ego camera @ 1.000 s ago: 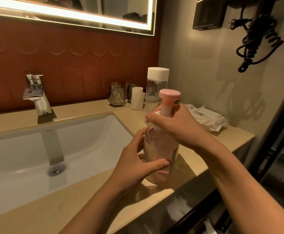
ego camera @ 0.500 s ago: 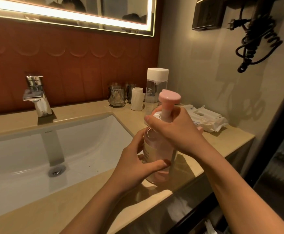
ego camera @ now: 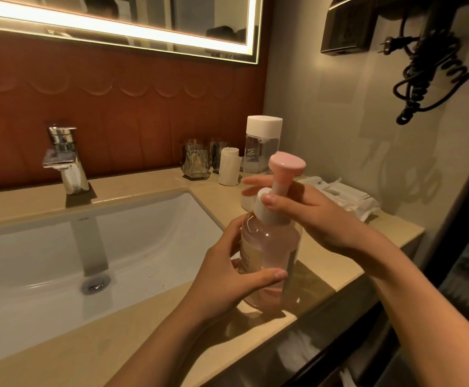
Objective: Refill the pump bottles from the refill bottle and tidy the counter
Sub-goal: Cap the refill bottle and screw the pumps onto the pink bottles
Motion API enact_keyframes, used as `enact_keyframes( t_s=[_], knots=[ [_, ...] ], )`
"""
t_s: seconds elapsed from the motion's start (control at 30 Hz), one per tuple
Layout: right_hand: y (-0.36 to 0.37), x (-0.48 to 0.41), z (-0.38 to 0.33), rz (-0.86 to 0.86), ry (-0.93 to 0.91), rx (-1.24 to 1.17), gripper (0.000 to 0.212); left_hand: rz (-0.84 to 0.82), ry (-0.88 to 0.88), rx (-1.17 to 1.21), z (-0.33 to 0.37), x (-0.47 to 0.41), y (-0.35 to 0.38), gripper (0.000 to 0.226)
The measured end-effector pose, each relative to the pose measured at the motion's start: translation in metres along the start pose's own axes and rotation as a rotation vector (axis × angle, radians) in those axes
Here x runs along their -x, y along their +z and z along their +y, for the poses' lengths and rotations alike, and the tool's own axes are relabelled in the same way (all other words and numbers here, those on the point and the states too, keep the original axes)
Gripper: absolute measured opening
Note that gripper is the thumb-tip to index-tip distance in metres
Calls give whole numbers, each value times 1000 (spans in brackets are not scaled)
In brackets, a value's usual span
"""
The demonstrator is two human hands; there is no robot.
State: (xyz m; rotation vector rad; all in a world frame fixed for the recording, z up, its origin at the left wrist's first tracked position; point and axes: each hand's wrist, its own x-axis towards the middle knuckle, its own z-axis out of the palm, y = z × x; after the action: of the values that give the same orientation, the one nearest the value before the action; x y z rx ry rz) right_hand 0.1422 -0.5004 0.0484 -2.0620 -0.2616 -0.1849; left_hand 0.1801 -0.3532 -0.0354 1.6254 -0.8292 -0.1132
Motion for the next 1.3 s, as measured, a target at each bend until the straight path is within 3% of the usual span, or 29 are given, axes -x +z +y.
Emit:
enact_keyframes(
  t_s=[0.07,0.13,0.27,0.37,0.53,0.67,0.77,0.93,1.13,1.2,1.3],
  knots=[
    [3,3,-1,66,-15,38,35,-6,5,3,0,0,0,77],
    [10,6,-2,180,-16,134,49,-8,2,9,1,1,-1,74],
    [24,7,-2,501,-26,532,70,-6,-11,3,1,0,-2,69],
    [20,10,-6,507,-32,736,73,-2,-14,-2,0,0,-1,70],
    [6,12,-5,272,-51,433,67,-13,4,9,-1,-1,-2,73],
    [1,4,3,62,-61,126,39,-13,12,9,-2,0,-2,74],
    [5,4,6,100,-72,4,27,-15,6,15,-1,0,-2,74],
    [22,10,3,316,-74,75,53,-10,-11,-3,-1,0,-2,70],
    [36,10,11,587,-65,508,69,-6,-21,0,-3,0,-1,73],
    [29,13,9,549,-71,505,67,-5,-12,-2,-3,0,-1,74],
    [11,19,4,268,-72,196,35,-10,9,-3,-3,-1,-2,77]
  ],
)
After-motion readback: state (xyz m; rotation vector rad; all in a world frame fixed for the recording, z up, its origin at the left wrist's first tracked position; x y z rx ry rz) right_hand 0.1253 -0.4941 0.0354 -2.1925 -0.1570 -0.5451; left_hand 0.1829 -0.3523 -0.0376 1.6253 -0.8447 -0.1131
